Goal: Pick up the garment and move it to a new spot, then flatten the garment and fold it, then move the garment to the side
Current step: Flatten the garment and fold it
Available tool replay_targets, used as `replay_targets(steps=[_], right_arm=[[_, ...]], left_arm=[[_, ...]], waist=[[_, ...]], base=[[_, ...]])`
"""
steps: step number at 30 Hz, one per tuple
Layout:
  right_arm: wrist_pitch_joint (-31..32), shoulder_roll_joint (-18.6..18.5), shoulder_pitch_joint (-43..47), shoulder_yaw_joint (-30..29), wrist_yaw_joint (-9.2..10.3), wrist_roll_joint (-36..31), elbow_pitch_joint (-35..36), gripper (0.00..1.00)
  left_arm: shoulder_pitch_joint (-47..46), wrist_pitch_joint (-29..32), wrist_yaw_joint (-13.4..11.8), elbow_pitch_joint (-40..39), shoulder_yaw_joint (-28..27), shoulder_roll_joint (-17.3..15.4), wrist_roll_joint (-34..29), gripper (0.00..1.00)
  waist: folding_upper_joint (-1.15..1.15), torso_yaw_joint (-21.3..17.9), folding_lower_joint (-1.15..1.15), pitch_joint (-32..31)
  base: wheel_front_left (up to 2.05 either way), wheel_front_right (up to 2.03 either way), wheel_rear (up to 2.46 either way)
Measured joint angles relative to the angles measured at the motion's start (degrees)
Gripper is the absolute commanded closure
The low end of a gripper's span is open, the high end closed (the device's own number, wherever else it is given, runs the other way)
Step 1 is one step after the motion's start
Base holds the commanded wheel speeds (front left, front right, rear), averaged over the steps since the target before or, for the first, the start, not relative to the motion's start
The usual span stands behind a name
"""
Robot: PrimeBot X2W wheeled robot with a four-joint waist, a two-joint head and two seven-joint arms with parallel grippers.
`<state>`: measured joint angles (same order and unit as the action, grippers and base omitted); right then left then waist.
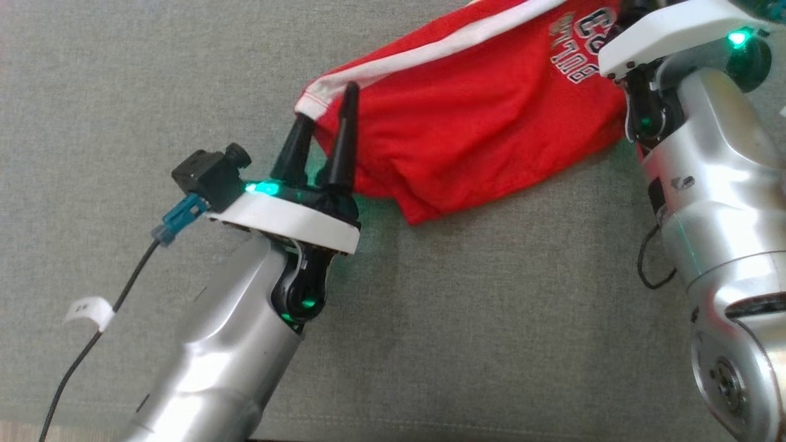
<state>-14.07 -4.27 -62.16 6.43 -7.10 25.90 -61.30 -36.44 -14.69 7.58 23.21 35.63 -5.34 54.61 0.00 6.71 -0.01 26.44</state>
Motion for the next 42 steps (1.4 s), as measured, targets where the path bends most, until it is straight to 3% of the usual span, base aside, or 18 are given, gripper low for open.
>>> replay_targets(steps=[7,17,24,31,42], right_arm=[[-0.3,-1.3,1.1,-0.6,0.00,-8.7,2.0,0.00],[-0.3,-1.8,8.0,-4.7,0.00,-13.3,3.0,0.00],[-0.3,-2.6,11.3,-6.7,0.00,-19.3,4.3,0.00],[-0.3,-4.8,12.3,-9.6,-0.01,-25.1,-0.2,0.00],[1.0,-6.1,9.4,-17.2,-0.01,-27.2,-8.3,0.00]], left_arm=[[1.8,0.0,0.0,3.6,-2.7,1.1,-5.3,0.00],[5.6,0.0,0.0,5.3,-2.9,1.0,-5.6,0.00],[11.1,0.0,0.0,3.8,-12.6,1.6,-15.7,0.00],[13.9,0.0,0.0,0.4,-17.6,2.9,-22.8,0.00],[14.7,0.0,0.0,-1.6,-19.1,3.0,-21.7,0.00]], waist=[[0.00,-0.3,0.01,-1.0],[0.00,-0.9,0.01,-3.7],[0.00,-0.7,0.02,-5.6],[0.00,1.9,0.02,-5.5],[0.00,5.3,0.01,-3.7]], base=[[0.00,0.00,0.00],[0.00,0.00,0.00],[0.00,0.00,0.00],[0.00,0.00,0.00],[0.00,0.00,0.00]])
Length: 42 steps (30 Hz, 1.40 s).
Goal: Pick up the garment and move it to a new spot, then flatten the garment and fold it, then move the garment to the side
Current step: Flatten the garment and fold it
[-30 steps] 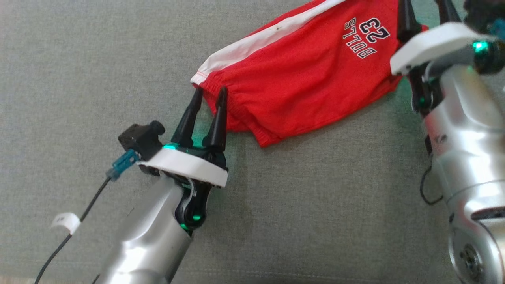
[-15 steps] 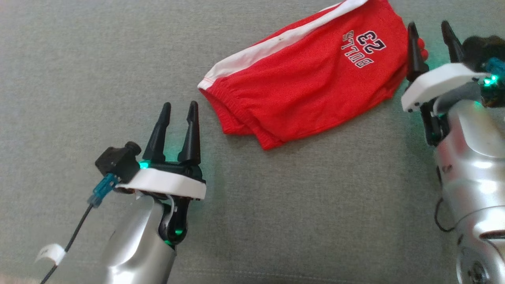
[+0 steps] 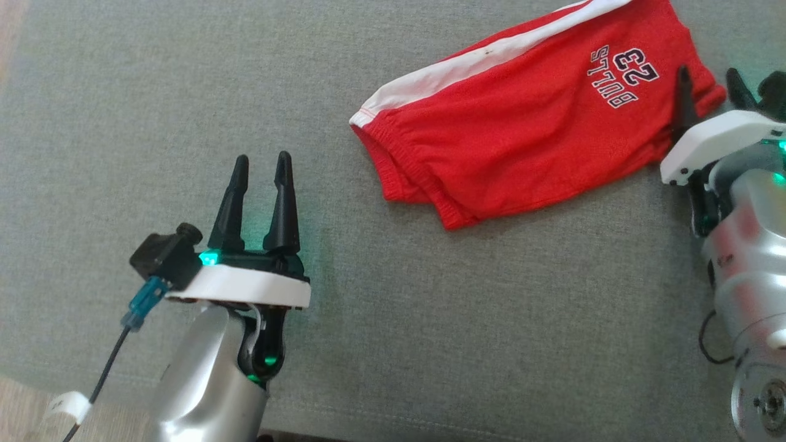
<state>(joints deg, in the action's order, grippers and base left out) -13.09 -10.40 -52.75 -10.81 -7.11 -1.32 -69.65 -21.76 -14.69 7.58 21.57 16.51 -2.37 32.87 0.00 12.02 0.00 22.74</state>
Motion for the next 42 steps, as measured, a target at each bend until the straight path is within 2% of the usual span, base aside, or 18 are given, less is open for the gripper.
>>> replay_targets(steps=[1,2,7,12,19,26,31,35,38,42], right_arm=[[0.0,0.2,-0.1,-0.1,0.00,0.4,-0.3,0.23],[0.0,0.5,-0.3,-0.1,0.00,0.6,-0.5,1.00],[0.0,2.0,-0.5,0.8,0.00,2.8,-1.6,1.00],[-0.8,4.1,1.9,1.5,0.00,8.3,-0.8,1.00],[-1.2,6.1,13.3,3.9,0.00,19.7,10.0,1.00],[-1.2,6.6,25.6,10.0,0.00,28.2,19.5,1.00],[-1.2,6.7,29.2,10.6,0.00,29.7,21.8,1.00],[-1.2,6.7,28.7,11.1,0.01,29.8,25.8,1.00],[-1.2,6.7,26.7,15.6,0.01,30.8,29.1,1.00],[-1.2,6.7,23.5,26.9,0.01,34.4,32.4,1.00]], left_arm=[[0.0,0.0,0.0,-0.1,-0.1,0.0,0.0,0.00],[0.0,0.0,0.0,-0.2,-0.3,0.0,0.0,0.00],[0.5,0.0,0.0,-0.3,-2.2,0.2,-1.6,0.00],[2.4,0.0,0.0,-0.3,-6.0,0.2,-4.1,0.00],[5.8,0.0,-1.9,-0.4,-9.6,0.2,-9.2,0.00],[11.8,0.0,-3.7,-0.5,-11.1,0.2,-12.8,0.00],[14.2,0.0,-4.1,-1.0,-11.0,0.2,-12.7,0.00],[14.3,0.0,-4.1,-1.0,-10.6,0.2,-12.1,0.00],[14.3,0.0,-4.1,-0.8,-10.6,0.2,-11.6,0.00],[14.3,0.0,-4.1,-0.2,-10.2,0.2,-11.2,0.00]], waist=[[0.00,0.0,0.00,0.0],[0.00,-0.2,0.00,-0.1],[0.00,-1.1,0.00,-0.7],[0.00,-2.9,0.00,-2.5],[0.00,-6.5,0.00,-6.8],[0.00,-11.4,0.00,-11.3],[0.00,-13.7,0.01,-13.4],[0.00,-12.8,0.00,-13.1],[0.00,-11.5,0.00,-12.8],[0.00,-9.5,0.00,-13.1]], base=[[0.00,0.00,0.00],[0.00,0.00,0.00],[0.00,0.00,0.00],[0.00,0.00,0.00],[0.00,0.00,0.00],[0.00,0.00,0.00],[0.00,0.00,0.00],[0.00,0.00,0.00],[0.00,0.00,0.00],[0.00,0.00,0.00]])
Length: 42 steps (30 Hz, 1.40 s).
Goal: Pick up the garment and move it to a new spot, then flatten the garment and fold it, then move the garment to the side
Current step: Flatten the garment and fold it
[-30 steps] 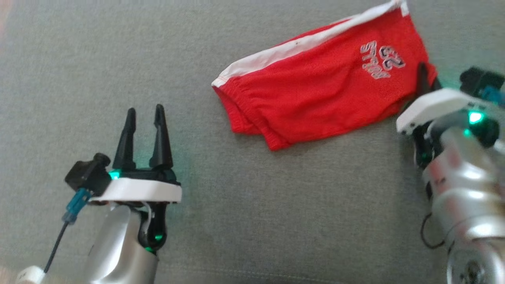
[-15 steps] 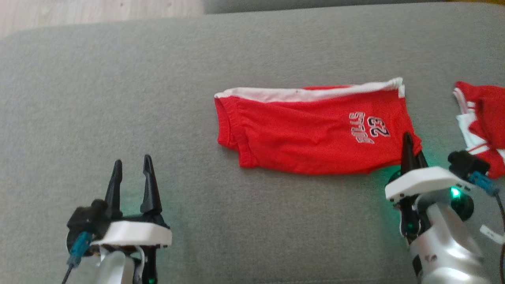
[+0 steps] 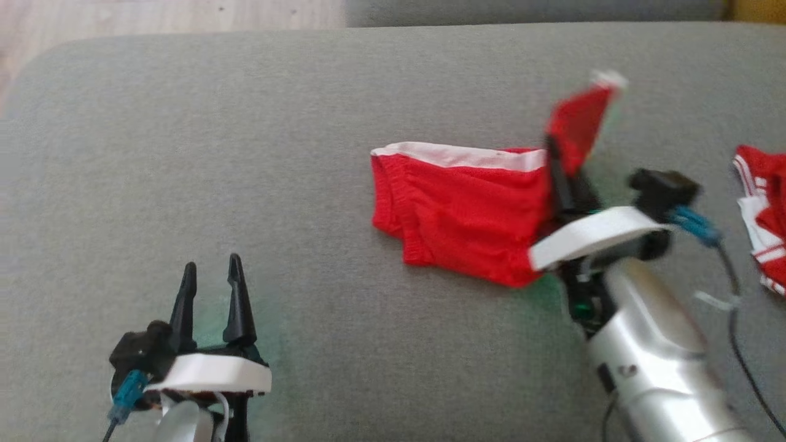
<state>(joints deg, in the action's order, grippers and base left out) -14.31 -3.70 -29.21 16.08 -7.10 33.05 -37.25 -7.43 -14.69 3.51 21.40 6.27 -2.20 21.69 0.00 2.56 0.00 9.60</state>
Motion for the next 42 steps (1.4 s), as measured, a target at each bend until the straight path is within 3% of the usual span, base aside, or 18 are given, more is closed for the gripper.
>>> replay_targets(steps=[8,10,14,17,24,29,35,42], right_arm=[[0.0,0.0,-0.9,20.8,0.00,8.1,-0.5,0.98],[0.0,0.0,-0.8,24.3,0.00,11.3,0.2,0.00],[0.0,0.1,-0.8,26.2,0.00,13.4,1.3,0.00],[0.0,0.0,-0.7,23.7,0.00,11.5,1.3,0.00],[-0.1,-0.1,4.2,5.6,0.00,-2.5,2.8,0.00],[-0.1,0.0,10.3,-2.0,0.00,-10.3,3.7,0.00],[-0.1,0.2,13.4,-6.6,-0.01,-16.9,4.0,0.00],[0.0,0.4,18.6,-8.4,0.00,-19.5,3.5,0.00]], left_arm=[[0.8,0.0,0.0,0.4,2.3,-0.1,1.0,0.00],[0.8,0.0,0.0,0.3,2.7,-0.1,1.0,0.00],[1.0,0.0,-0.3,0.2,2.1,-0.1,0.9,0.00],[1.1,0.0,-0.7,-0.1,0.7,-0.1,0.0,0.00],[2.1,0.0,-2.3,-1.5,-1.0,-0.1,-3.5,0.00],[2.8,0.0,-2.3,-2.3,-2.3,-0.1,-4.9,0.00],[4.4,0.0,-2.5,-2.2,-2.6,-0.2,-6.0,0.00],[7.5,0.0,-2.5,-1.7,-2.6,-0.2,-7.4,0.00]], waist=[[0.00,4.6,0.00,-1.3],[0.00,5.3,0.00,-1.5],[0.00,5.0,0.01,-2.0],[0.00,3.8,0.01,-2.2],[0.00,-0.3,0.00,-3.0],[0.00,-2.7,0.00,-3.8],[0.00,-4.1,0.00,-5.0],[0.00,-4.6,0.01,-7.2]], base=[[0.00,0.00,0.00],[0.00,0.00,0.00],[0.00,0.00,0.00],[0.00,0.00,0.00],[0.00,0.00,0.00],[0.00,0.00,0.00],[0.00,0.00,0.00],[0.00,0.00,0.00]])
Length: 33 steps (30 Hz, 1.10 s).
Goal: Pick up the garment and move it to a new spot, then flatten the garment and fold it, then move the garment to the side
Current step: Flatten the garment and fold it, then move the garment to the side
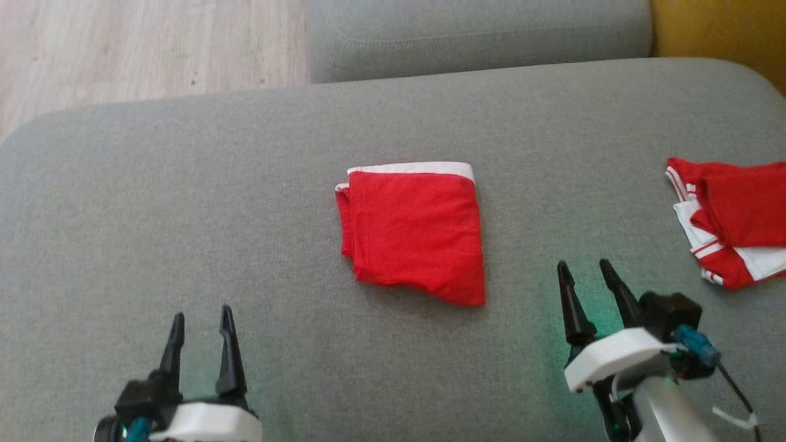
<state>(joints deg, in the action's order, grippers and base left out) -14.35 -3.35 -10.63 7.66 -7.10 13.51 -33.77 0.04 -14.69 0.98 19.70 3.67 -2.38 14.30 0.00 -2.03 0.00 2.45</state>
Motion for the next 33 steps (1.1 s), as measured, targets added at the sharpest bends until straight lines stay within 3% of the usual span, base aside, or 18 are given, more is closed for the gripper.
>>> replay_targets(steps=[9,16,23,29,33], right_arm=[[0.0,0.2,1.1,0.4,0.00,0.1,-0.1,0.00],[0.0,0.3,-0.5,2.6,0.00,2.8,-0.9,0.00],[0.0,0.2,-11.9,6.7,0.00,10.4,-8.6,0.00],[0.0,0.1,-19.3,8.8,0.00,17.3,-19.7,0.00],[-0.6,-1.0,-22.1,11.5,0.07,21.3,-22.0,0.00]], left_arm=[[1.7,0.0,-0.6,-0.1,0.1,0.0,-0.7,0.00],[0.4,0.0,-0.5,-0.5,2.5,-0.1,-0.6,0.00],[-4.4,0.0,0.1,-0.4,7.3,0.0,0.0,0.00],[-4.9,0.0,0.6,-0.1,8.8,0.0,0.0,0.00],[-5.5,0.0,0.6,-0.5,8.9,0.0,0.0,0.00]], waist=[[0.00,-0.4,0.00,-1.0],[0.00,0.9,-0.01,1.9],[0.00,5.2,-0.02,6.4],[0.00,10.7,-0.02,9.7],[0.00,12.8,0.00,11.1]], base=[[0.00,0.00,0.00],[0.00,0.00,0.00],[0.00,0.00,0.00],[0.00,0.00,0.00],[0.00,0.00,0.00]])
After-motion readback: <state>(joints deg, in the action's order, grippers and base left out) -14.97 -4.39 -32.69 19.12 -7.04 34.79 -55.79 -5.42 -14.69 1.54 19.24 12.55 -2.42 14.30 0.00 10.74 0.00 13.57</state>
